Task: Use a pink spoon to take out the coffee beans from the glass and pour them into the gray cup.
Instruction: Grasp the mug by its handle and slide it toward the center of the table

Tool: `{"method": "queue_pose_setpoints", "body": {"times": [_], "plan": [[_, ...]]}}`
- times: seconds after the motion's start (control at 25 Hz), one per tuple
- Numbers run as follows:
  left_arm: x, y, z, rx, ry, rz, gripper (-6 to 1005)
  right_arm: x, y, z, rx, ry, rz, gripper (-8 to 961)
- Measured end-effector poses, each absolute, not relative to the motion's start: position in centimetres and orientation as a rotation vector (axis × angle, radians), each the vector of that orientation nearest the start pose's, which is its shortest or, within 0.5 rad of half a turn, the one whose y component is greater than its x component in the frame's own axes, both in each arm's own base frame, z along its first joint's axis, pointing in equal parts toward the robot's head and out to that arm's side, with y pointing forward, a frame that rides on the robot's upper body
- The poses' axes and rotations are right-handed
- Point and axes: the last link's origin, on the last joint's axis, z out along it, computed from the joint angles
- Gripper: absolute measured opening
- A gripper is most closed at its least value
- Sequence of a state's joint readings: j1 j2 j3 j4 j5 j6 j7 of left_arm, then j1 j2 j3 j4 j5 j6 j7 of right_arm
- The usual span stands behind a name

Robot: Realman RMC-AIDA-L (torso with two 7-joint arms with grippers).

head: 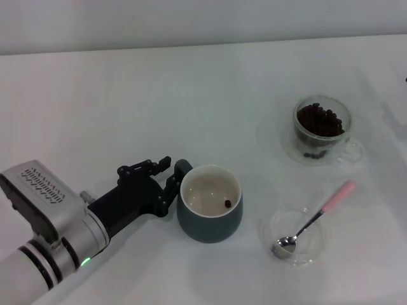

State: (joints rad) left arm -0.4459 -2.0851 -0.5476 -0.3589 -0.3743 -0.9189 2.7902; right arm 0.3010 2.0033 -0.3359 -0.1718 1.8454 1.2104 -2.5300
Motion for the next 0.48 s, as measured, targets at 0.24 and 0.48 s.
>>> {"method": "queue_pose_setpoints", "body": {"times": [0.24,0.48], "plan": [[-26.32,28.07,-13.62,-2.383,-0.507,-0.674,370,40.86,28.27,5.84,-1.597,0.704,0.645,776],[-26.50,27.73,-13.61,-2.381,-0.510,-0.677,459,40.90,28.26,5.95,-1.596,0.699,0.642,773]]}}
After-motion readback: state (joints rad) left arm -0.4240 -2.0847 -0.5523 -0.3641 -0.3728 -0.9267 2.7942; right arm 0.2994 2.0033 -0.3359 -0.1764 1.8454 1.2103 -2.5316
